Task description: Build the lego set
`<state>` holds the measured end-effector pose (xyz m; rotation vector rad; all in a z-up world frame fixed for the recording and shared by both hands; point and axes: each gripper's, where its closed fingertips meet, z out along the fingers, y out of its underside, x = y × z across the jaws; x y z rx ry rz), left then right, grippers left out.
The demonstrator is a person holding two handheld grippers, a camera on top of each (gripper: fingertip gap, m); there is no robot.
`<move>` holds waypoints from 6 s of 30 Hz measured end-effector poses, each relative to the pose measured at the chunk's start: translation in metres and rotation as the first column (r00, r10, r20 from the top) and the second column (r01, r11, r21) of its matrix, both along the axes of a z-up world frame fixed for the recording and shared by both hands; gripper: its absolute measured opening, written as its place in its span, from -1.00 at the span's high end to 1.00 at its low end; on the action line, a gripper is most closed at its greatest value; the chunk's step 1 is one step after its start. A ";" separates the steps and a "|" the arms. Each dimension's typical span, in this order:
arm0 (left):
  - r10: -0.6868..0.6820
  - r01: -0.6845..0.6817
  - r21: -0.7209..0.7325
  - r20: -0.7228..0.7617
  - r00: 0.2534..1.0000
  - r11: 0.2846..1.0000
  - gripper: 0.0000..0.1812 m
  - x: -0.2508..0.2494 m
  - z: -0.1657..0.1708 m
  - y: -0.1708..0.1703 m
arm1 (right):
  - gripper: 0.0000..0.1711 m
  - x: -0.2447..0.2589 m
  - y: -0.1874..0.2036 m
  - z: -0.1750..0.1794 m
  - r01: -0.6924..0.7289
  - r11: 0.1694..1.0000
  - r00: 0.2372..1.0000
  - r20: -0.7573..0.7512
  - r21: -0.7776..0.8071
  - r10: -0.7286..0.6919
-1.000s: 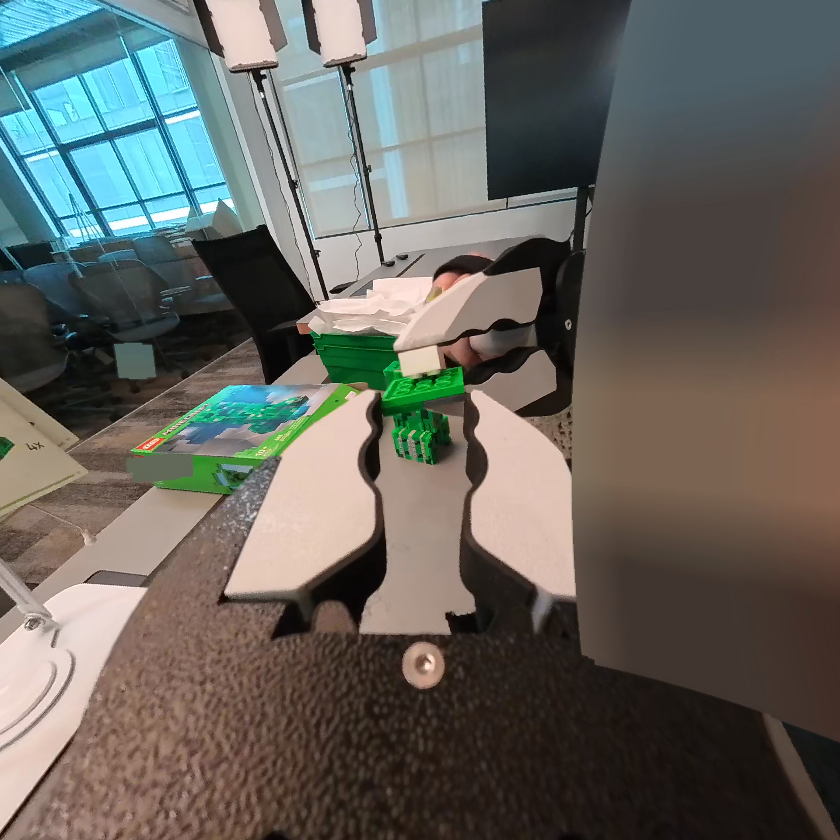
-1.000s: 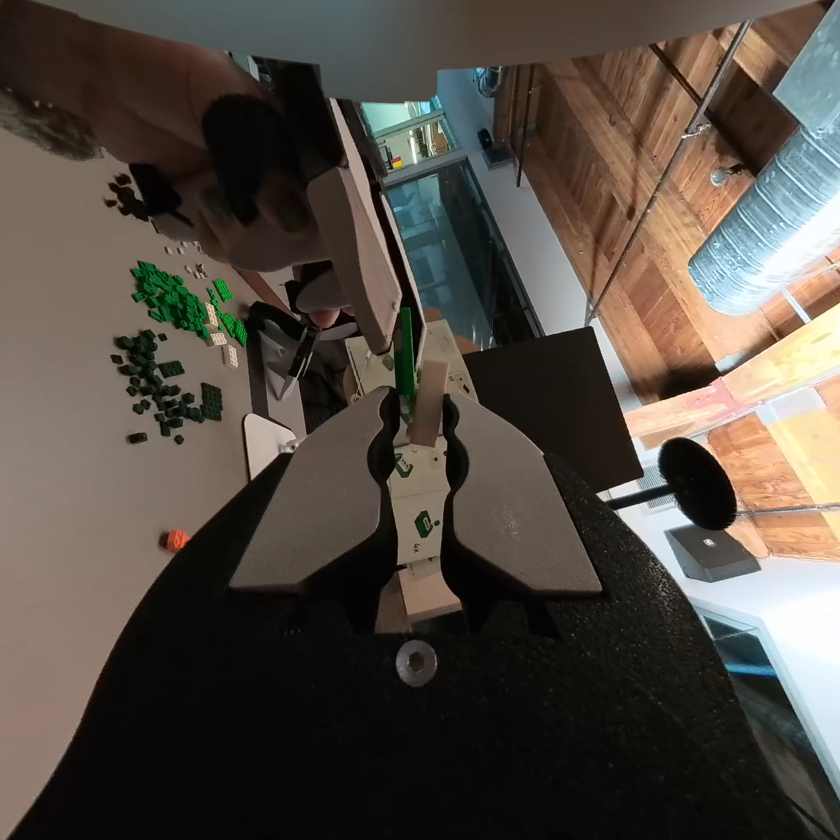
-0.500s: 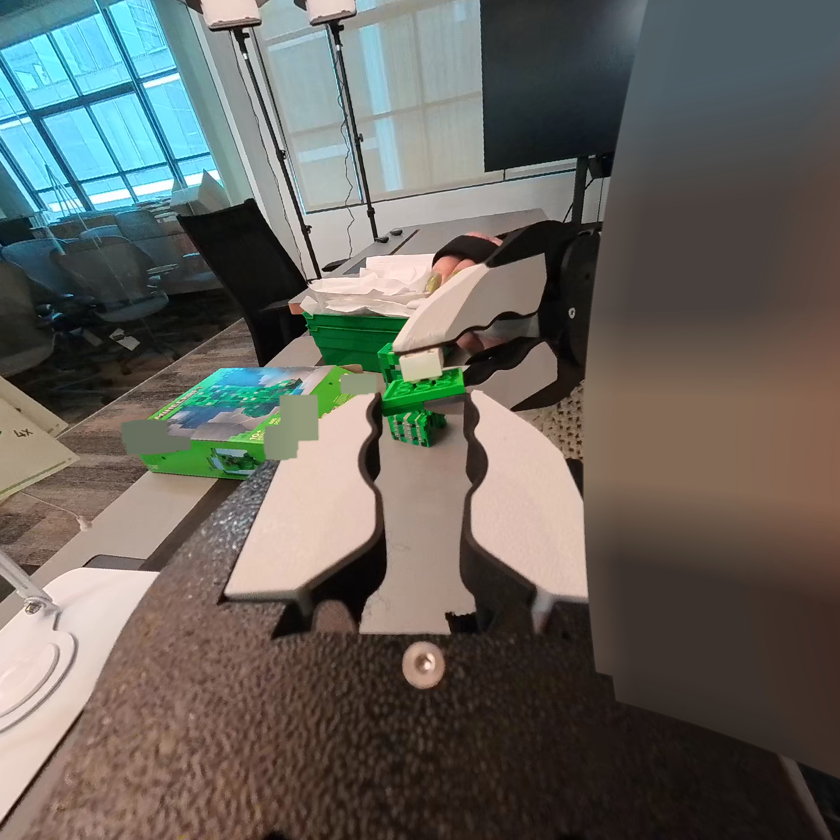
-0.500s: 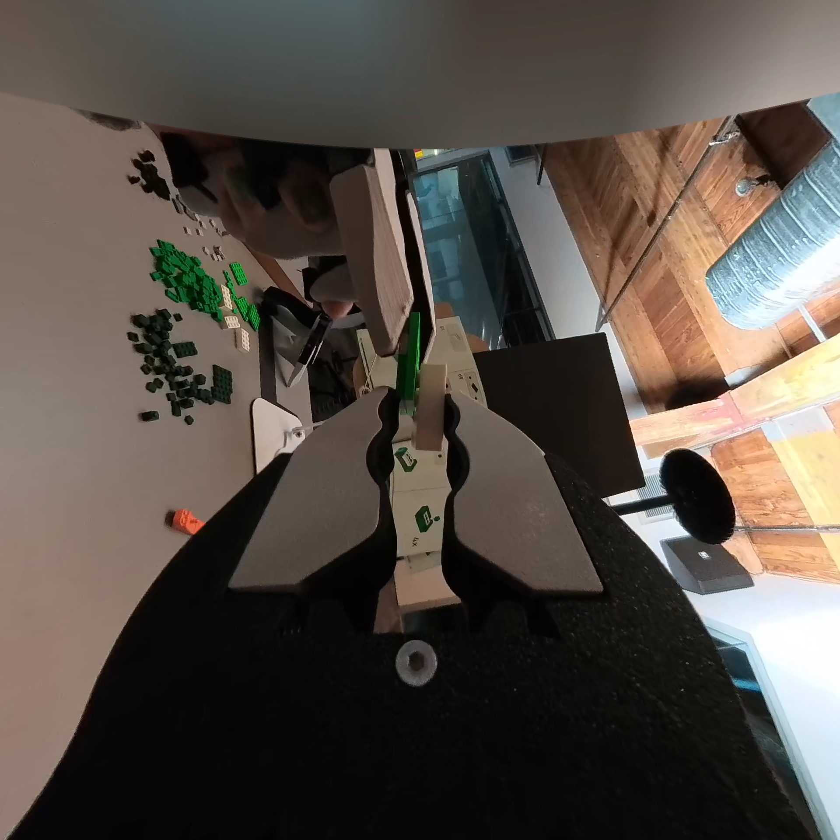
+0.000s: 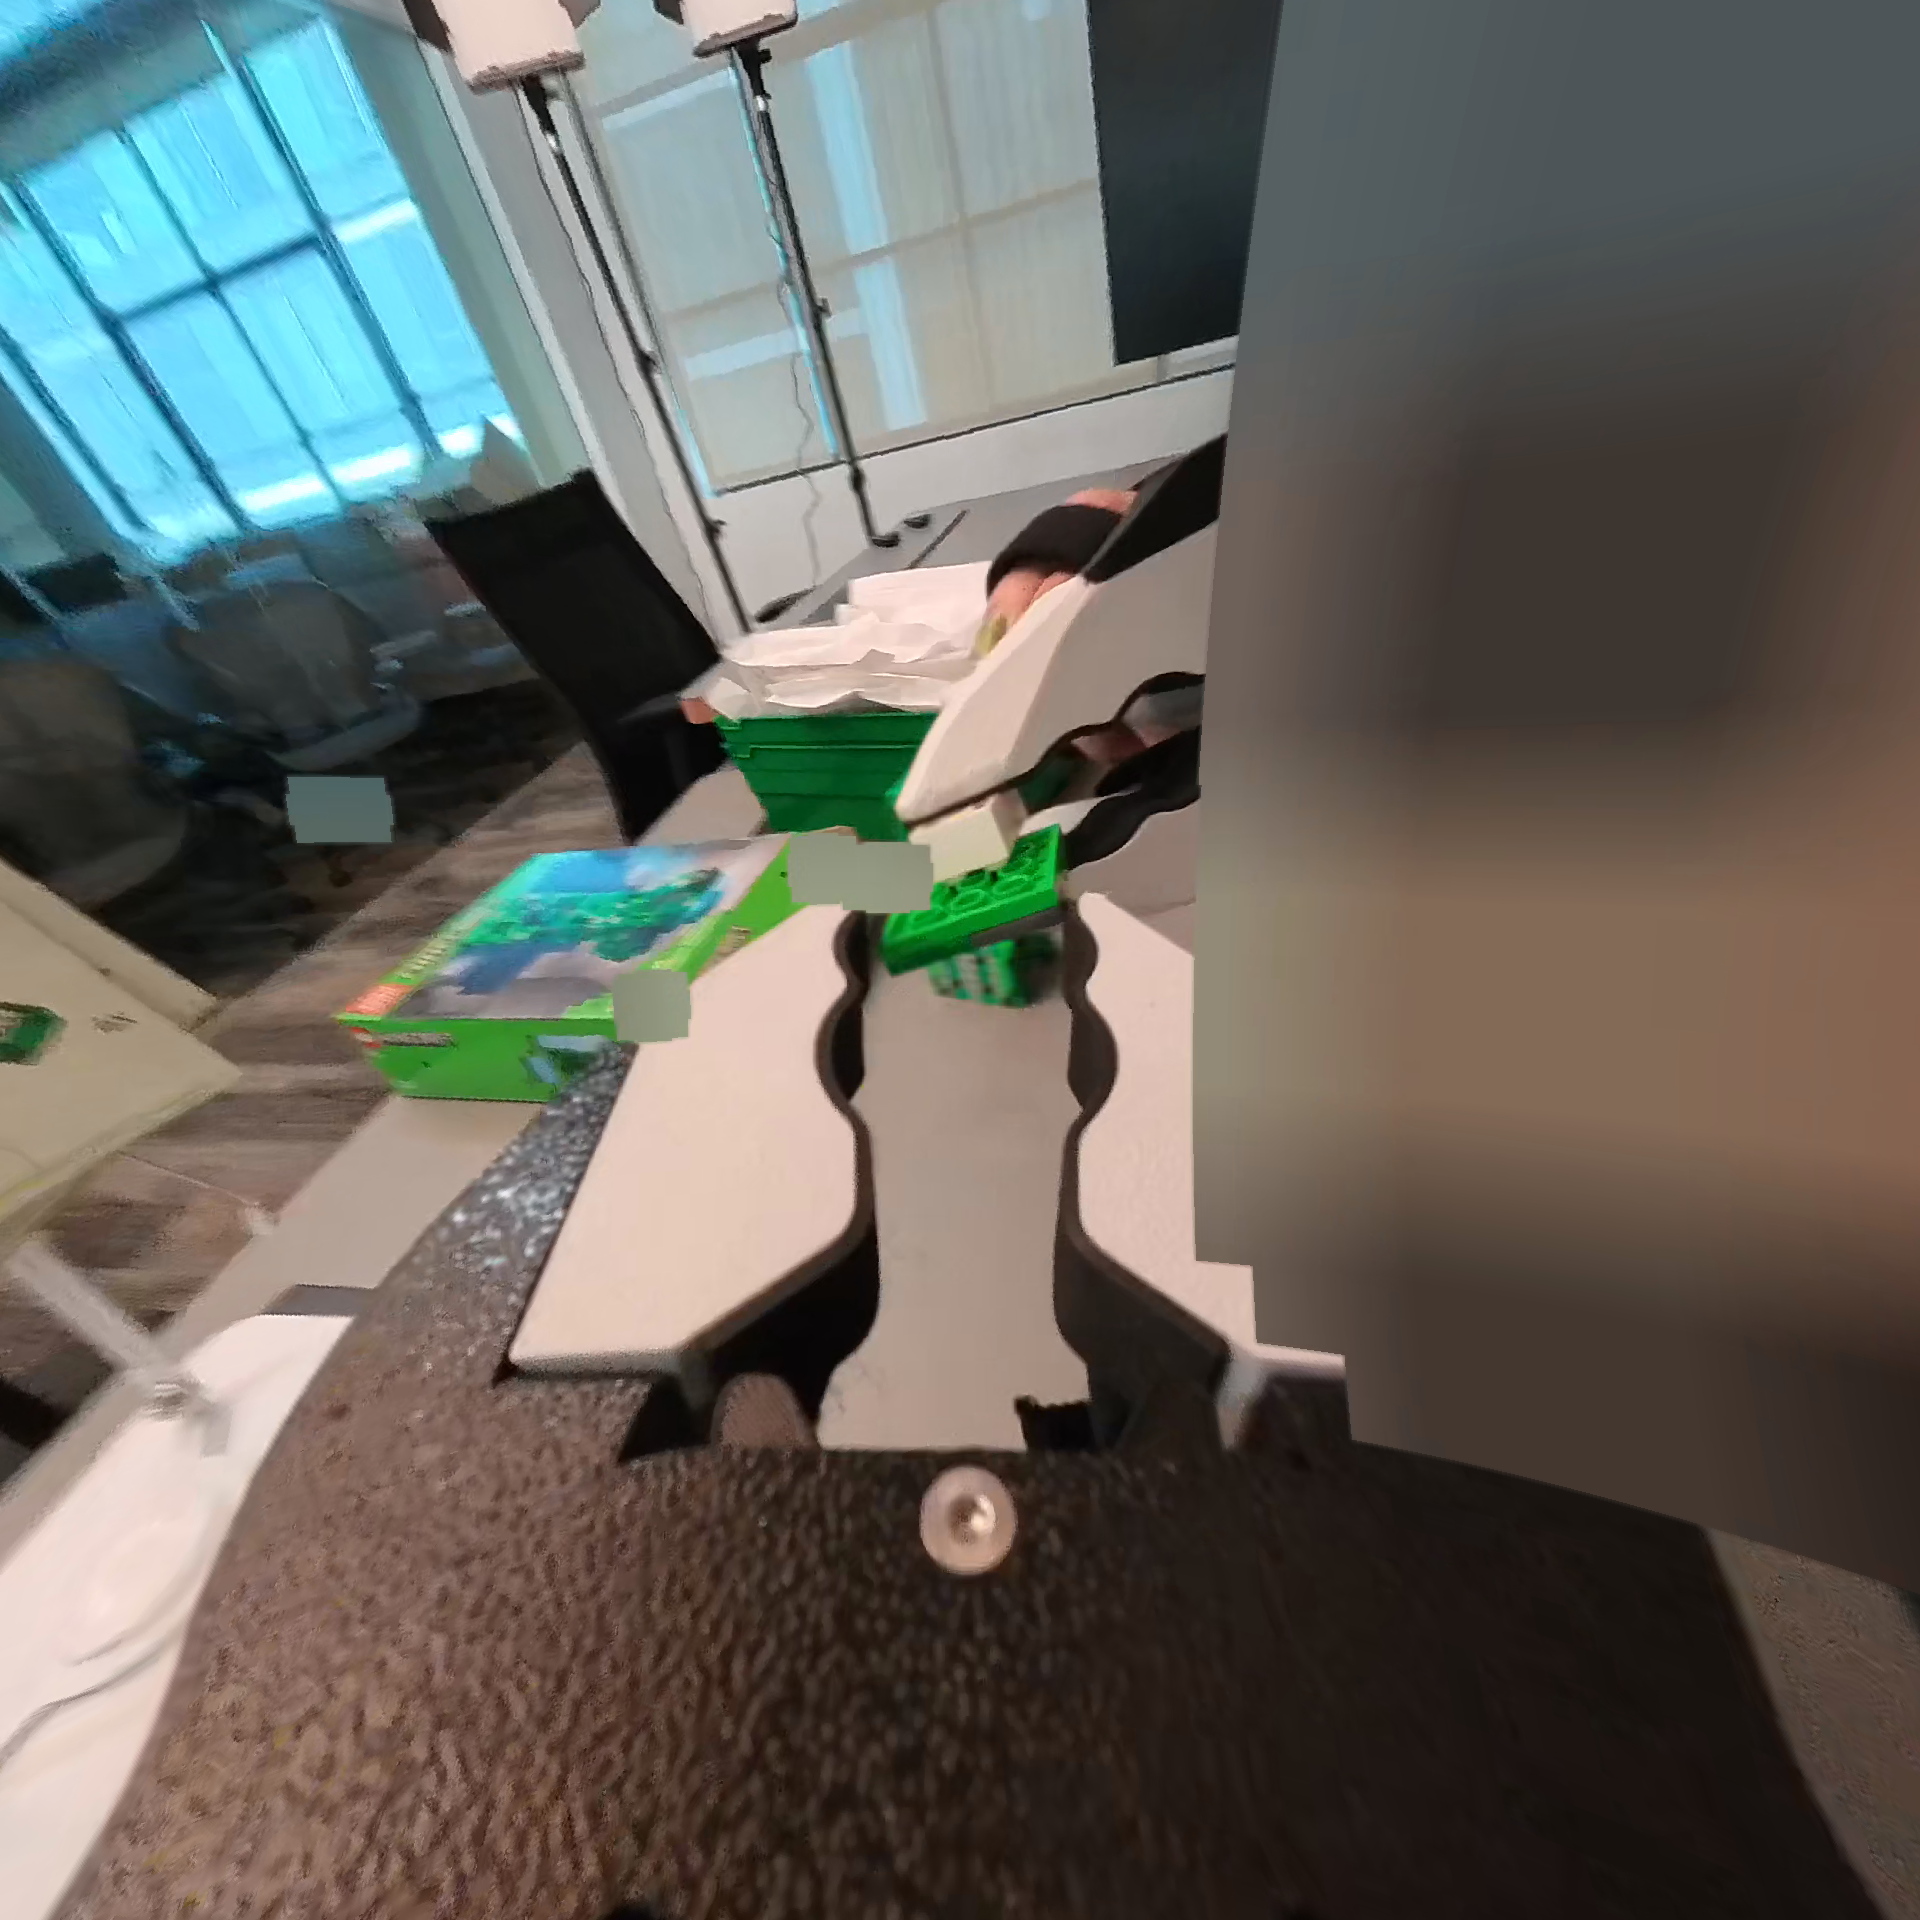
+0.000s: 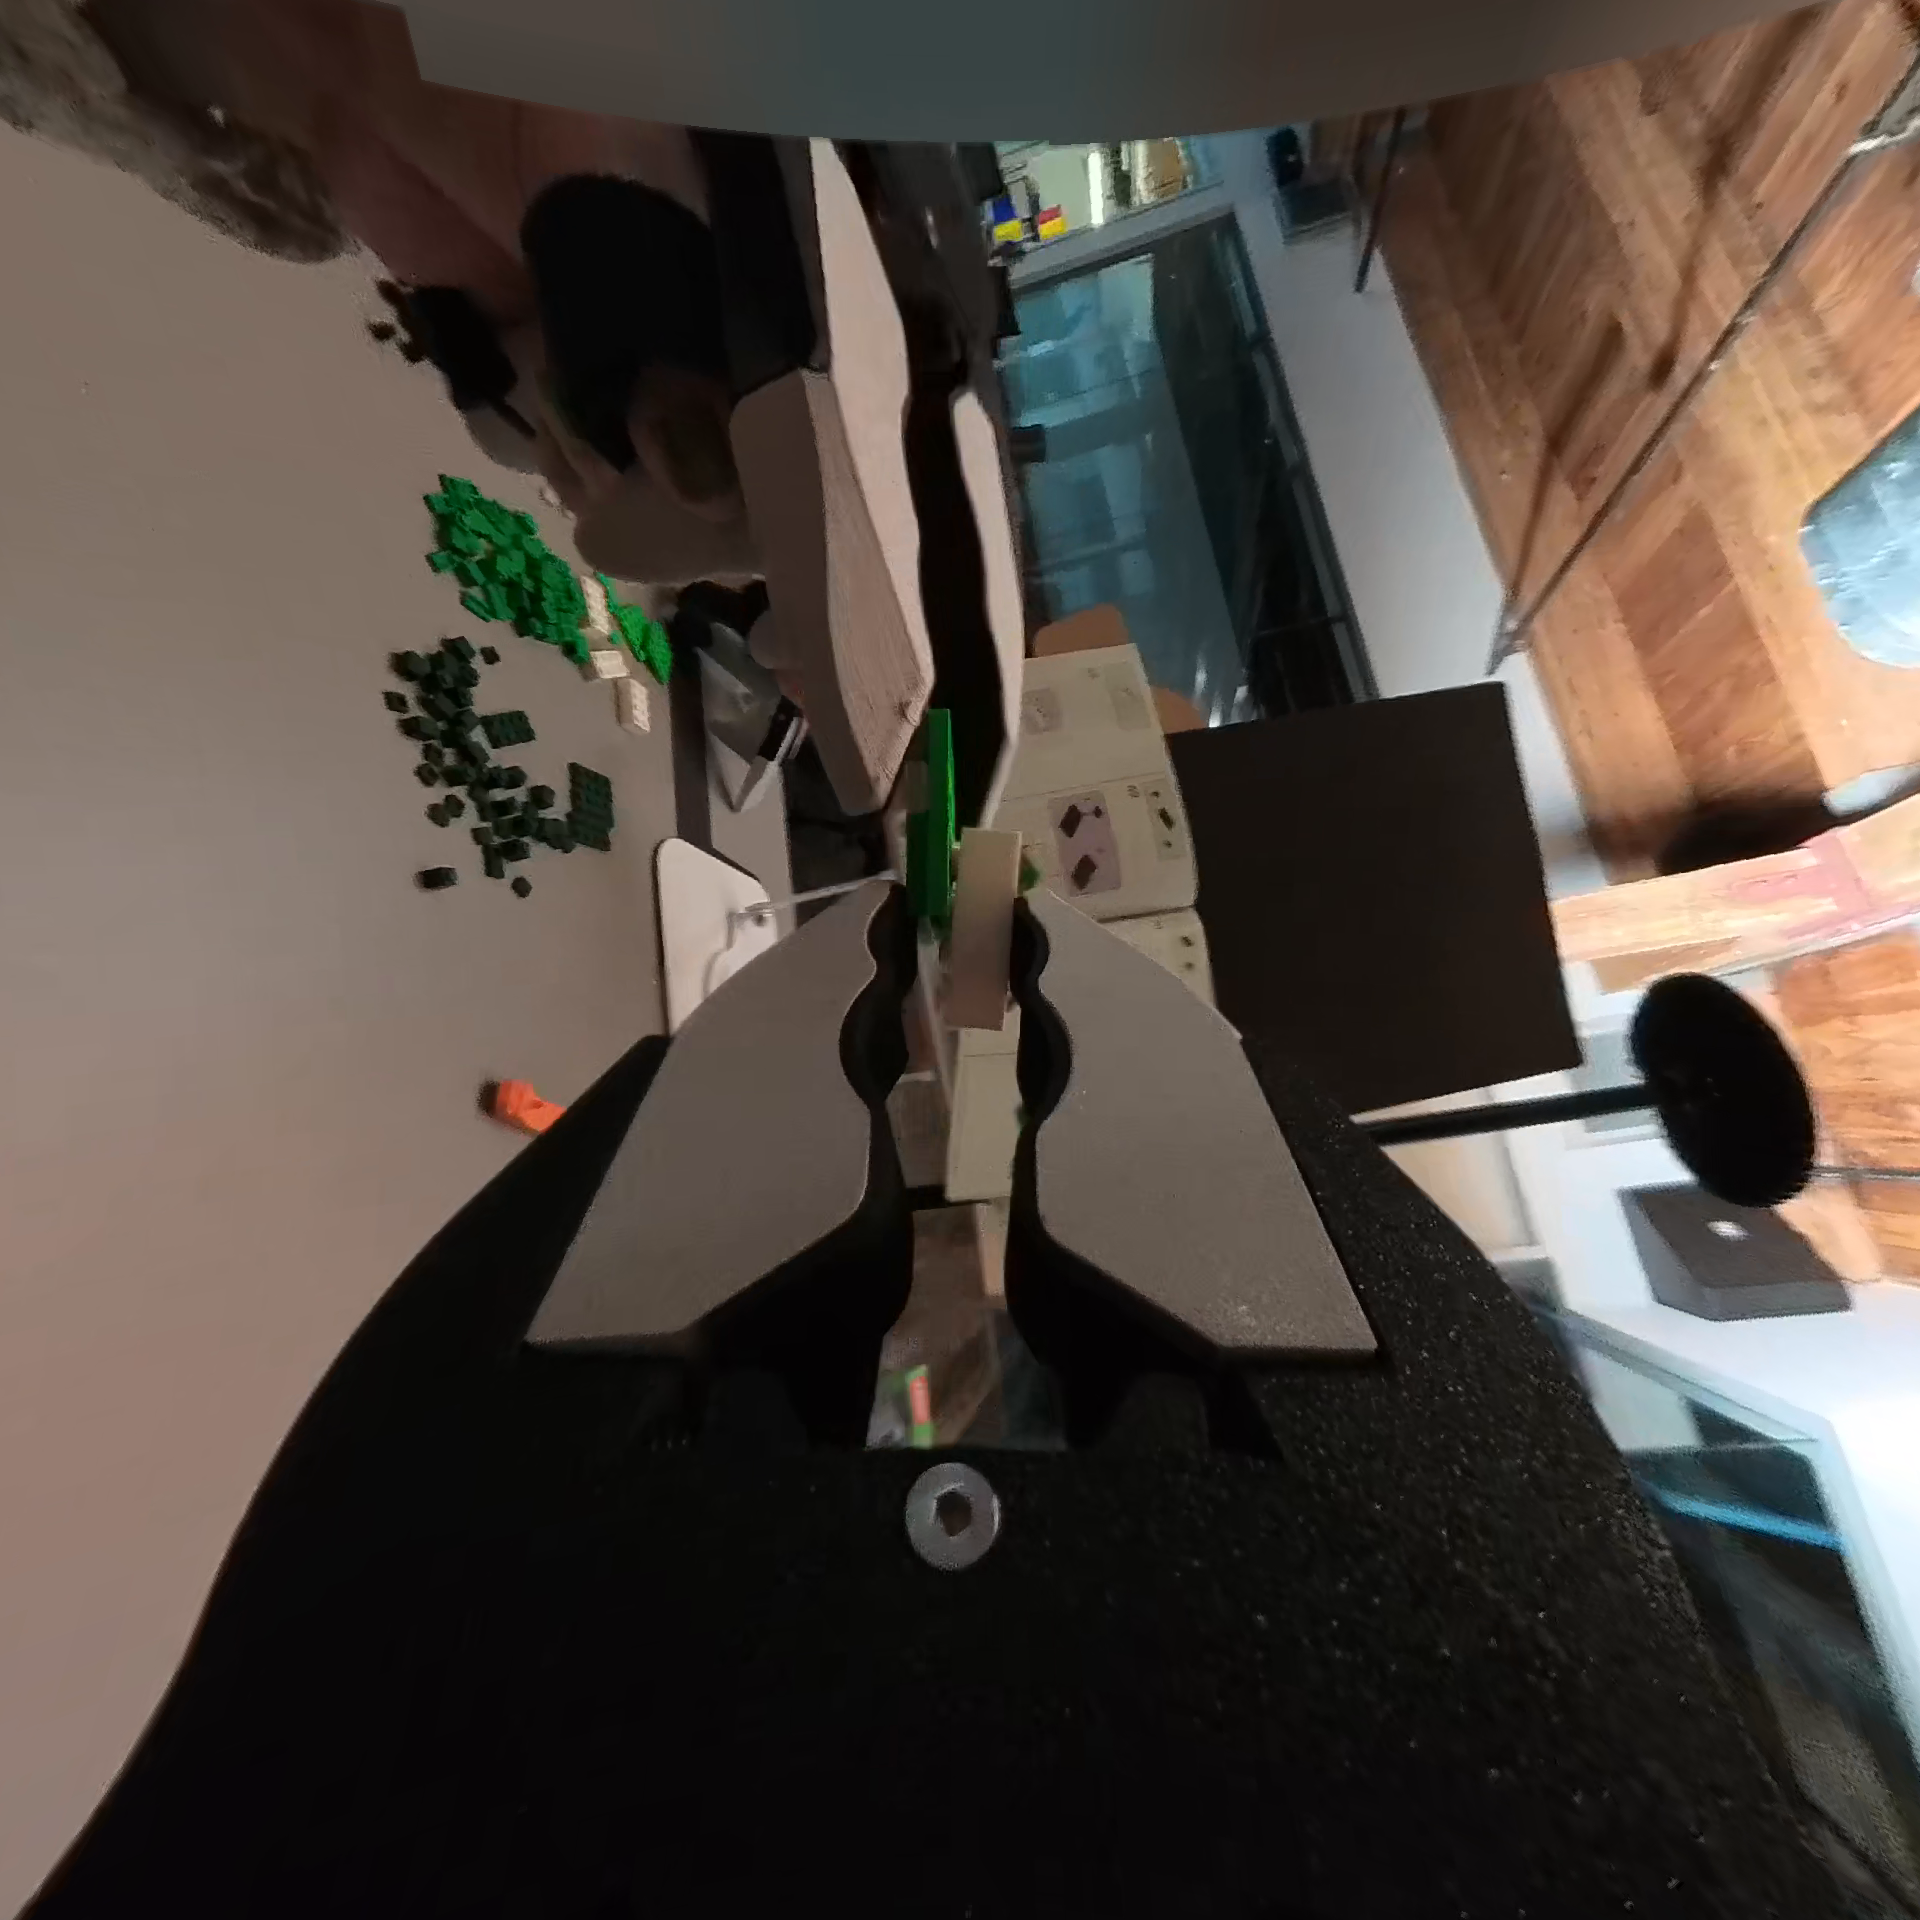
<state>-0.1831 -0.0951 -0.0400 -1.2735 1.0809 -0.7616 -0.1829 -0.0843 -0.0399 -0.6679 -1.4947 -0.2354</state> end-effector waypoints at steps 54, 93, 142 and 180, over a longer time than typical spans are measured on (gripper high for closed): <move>0.065 -0.065 -0.001 0.068 0.996 0.998 0.51 -0.011 -0.003 0.022 | 0.80 -0.002 0.017 0.003 0.060 0.996 0.998 -0.036 0.059 -0.058; 0.260 0.007 0.571 -0.386 0.885 0.821 0.82 -0.001 -0.057 0.024 | 0.80 -0.007 0.022 -0.066 0.078 0.928 0.972 0.234 -0.366 0.011; -0.014 0.023 -0.057 0.144 0.990 0.998 0.59 -0.001 -0.001 0.017 | 0.80 -0.010 0.017 0.003 0.056 0.981 0.998 -0.039 0.185 -0.050; -0.107 0.133 0.166 -0.158 0.982 0.977 0.59 -0.006 -0.030 -0.003 | 0.80 -0.005 -0.014 -0.034 -0.272 0.600 0.956 -0.139 -0.753 0.259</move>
